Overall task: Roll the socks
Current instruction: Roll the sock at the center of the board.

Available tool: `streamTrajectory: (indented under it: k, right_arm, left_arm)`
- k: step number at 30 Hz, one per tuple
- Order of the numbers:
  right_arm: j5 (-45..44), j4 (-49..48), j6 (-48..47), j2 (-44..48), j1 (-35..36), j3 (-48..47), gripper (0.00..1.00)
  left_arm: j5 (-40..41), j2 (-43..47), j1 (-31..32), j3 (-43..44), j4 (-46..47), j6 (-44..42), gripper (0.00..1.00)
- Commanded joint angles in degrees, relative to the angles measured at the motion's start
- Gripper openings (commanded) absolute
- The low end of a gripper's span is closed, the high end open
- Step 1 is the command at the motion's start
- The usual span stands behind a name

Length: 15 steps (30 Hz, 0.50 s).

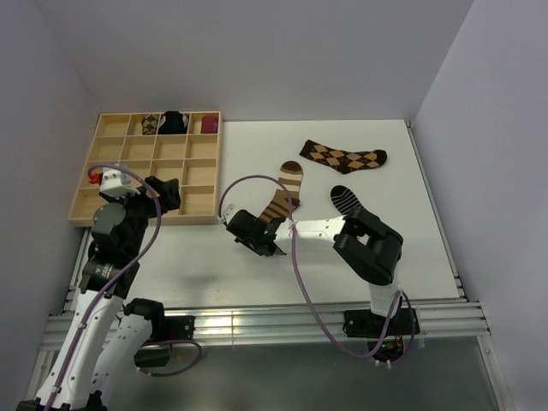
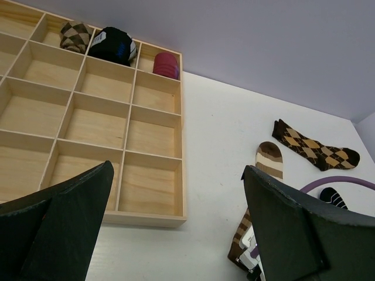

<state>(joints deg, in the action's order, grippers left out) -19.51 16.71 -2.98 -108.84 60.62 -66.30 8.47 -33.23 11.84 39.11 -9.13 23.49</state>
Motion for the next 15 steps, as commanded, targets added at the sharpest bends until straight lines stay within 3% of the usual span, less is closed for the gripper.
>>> streamTrajectory:
  k: [1, 4, 15]
  right_arm:
    - [1.1, 2.2, 0.9, -2.7, 0.2, 0.5, 0.08]
    - [3.5, 1.5, 1.1, -1.9, 0.2, 0.4, 0.00]
    - [21.3, -0.9, 4.0, 1.0, -4.6, -2.5, 0.00]
  left_arm:
    - [0.2, -0.3, 0.2, 0.3, 1.8, 0.8, 0.99]
    - [-0.8, -1.7, 0.2, 2.1, -0.4, 1.7, 0.99]
    - [-6.7, -9.3, 0.2, 6.5, -9.6, 7.3, 0.99]
